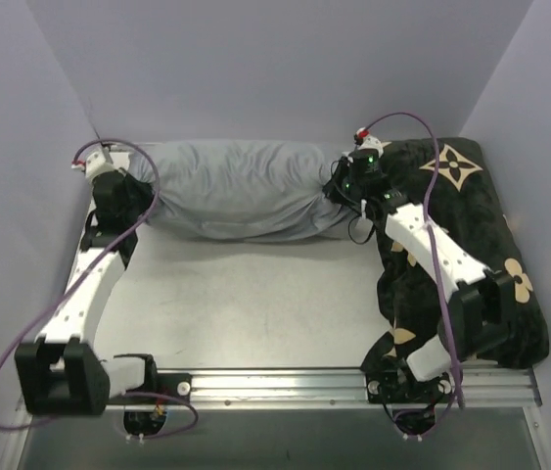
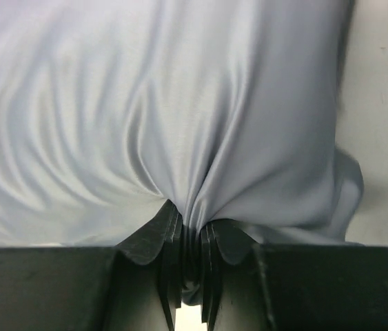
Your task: Remove the pillowcase from the pillow
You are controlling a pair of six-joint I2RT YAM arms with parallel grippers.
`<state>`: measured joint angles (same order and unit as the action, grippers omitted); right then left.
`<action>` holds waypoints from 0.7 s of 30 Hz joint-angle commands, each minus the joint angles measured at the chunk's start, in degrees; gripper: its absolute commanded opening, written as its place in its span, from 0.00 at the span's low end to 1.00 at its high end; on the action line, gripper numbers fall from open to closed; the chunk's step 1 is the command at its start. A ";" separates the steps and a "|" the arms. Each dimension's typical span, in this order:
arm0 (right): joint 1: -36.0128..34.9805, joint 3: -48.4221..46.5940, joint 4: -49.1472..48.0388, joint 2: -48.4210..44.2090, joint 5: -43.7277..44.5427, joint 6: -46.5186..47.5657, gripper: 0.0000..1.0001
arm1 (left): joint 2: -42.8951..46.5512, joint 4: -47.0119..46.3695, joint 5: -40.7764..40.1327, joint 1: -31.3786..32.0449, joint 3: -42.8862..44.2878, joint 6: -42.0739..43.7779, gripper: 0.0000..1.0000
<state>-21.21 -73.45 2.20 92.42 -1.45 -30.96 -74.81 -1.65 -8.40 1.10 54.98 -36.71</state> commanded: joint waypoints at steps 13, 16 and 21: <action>-11.92 -2.31 16.70 -23.02 -0.47 -3.05 0.00 | 14.62 36.54 -5.93 3.47 24.12 7.53 0.00; -10.61 -3.36 16.61 -15.12 -3.63 -3.93 0.01 | 5.22 35.49 -4.26 3.47 23.33 6.13 0.00; -2.63 -11.77 15.21 3.43 -15.75 -8.06 0.00 | -10.60 31.97 -2.76 3.29 24.20 4.19 0.00</action>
<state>-27.97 -79.94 19.77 87.33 -8.64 -36.16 -79.70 32.29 -16.08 3.84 78.87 -30.76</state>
